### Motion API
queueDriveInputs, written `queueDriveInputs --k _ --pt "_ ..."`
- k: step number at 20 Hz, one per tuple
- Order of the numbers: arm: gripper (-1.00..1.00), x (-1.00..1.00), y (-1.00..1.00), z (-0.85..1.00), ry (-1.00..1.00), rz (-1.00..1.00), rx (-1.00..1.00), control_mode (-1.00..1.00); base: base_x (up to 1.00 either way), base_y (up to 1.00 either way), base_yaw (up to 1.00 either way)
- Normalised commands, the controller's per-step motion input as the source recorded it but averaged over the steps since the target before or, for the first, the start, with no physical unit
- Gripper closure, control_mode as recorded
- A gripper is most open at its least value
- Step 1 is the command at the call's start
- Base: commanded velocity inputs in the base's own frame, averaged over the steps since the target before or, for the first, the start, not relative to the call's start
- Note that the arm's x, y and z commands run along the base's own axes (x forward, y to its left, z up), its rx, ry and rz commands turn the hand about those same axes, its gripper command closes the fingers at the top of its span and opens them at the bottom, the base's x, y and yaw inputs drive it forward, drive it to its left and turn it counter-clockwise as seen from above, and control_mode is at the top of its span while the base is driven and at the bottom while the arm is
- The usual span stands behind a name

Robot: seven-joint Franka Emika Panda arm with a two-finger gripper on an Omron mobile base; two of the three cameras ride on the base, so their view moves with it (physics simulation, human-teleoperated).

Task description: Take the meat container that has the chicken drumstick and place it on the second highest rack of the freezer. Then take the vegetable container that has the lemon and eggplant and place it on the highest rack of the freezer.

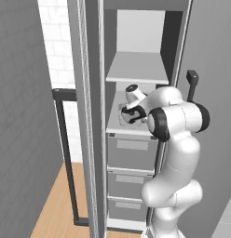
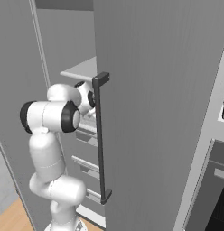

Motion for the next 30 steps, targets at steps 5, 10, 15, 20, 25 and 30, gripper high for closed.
queueDriveInputs --k 5,10,15,20,25,30 --pt "-1.00 -0.24 0.00 -0.04 -0.24 0.00 0.00 -1.00 0.00 0.00 0.00" --pt "-1.00 -0.64 0.00 0.00 -0.31 0.01 0.00 -1.00 0.00 0.00 0.00" --pt "-1.00 -0.97 -0.02 0.44 -0.09 0.06 0.00 -1.00 0.00 0.00 0.00" --pt "-1.00 -0.97 0.29 0.98 0.06 0.10 0.00 -1.00 0.00 0.00 0.00" --pt "-1.00 -0.92 0.22 1.00 0.16 0.02 0.00 -1.00 0.00 0.00 0.00" --pt "-1.00 -0.60 0.02 0.87 0.15 0.02 0.00 -1.00 0.00 0.00 0.00"
